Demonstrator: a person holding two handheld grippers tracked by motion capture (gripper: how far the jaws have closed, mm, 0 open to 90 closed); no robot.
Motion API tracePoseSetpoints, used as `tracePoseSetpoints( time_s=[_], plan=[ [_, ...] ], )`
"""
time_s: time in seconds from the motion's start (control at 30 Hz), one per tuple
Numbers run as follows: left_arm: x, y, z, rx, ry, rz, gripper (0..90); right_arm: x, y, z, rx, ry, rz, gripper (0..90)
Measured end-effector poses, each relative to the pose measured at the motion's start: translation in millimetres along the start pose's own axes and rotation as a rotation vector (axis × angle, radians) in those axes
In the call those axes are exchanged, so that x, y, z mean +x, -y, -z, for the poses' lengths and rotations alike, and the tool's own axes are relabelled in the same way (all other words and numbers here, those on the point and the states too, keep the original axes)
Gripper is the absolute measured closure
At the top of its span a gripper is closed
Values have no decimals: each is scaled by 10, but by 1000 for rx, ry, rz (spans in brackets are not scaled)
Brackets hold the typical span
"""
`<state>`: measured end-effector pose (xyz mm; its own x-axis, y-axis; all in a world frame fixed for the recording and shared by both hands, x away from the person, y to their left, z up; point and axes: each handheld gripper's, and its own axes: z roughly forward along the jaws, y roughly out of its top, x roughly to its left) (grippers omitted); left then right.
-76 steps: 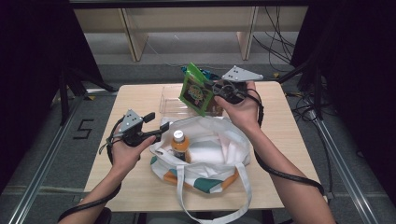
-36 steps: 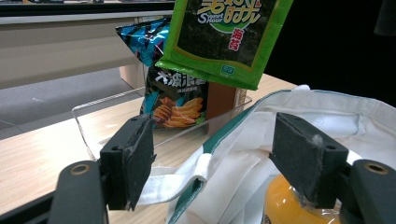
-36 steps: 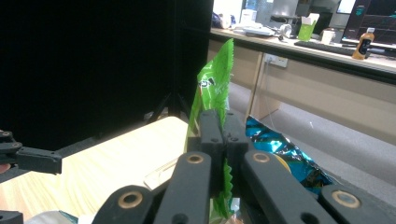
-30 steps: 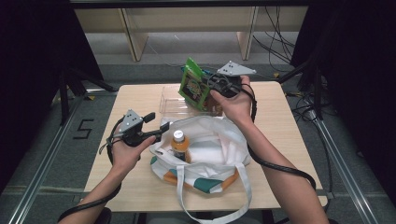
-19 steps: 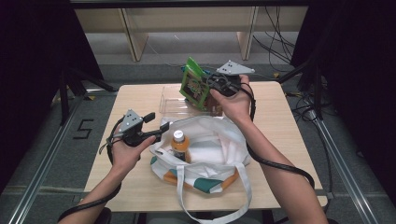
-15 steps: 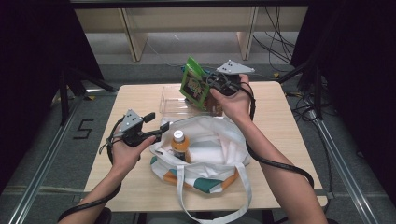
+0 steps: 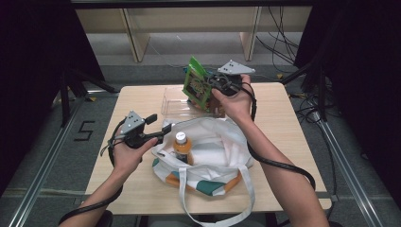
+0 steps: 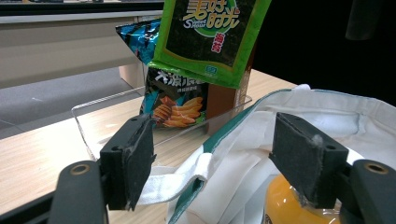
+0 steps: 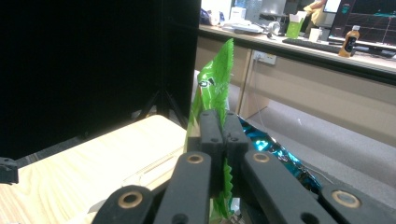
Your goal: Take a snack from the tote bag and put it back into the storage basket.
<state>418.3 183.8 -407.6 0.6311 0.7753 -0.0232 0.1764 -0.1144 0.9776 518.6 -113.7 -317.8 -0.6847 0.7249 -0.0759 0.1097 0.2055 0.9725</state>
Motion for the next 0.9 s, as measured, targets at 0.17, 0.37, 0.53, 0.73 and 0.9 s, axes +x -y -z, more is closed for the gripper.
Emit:
tracePoseSetpoints(
  time_s=[0.17,0.37,0.53,0.73,0.9],
  plan=[
    [0,0,0,0,0,-1,289,-7,19,-37,-2,-1,-11,900],
    [-6,3,-2,2,1,4,289,-15,44,-75,3,6,-4,900],
    [-6,4,-3,2,1,3,289,-18,52,-104,6,10,-5,900],
    [-8,4,-3,2,2,4,289,-34,68,-134,5,14,-3,900],
    [-10,5,-6,1,2,5,289,-39,83,-160,7,26,7,900]
  ],
)
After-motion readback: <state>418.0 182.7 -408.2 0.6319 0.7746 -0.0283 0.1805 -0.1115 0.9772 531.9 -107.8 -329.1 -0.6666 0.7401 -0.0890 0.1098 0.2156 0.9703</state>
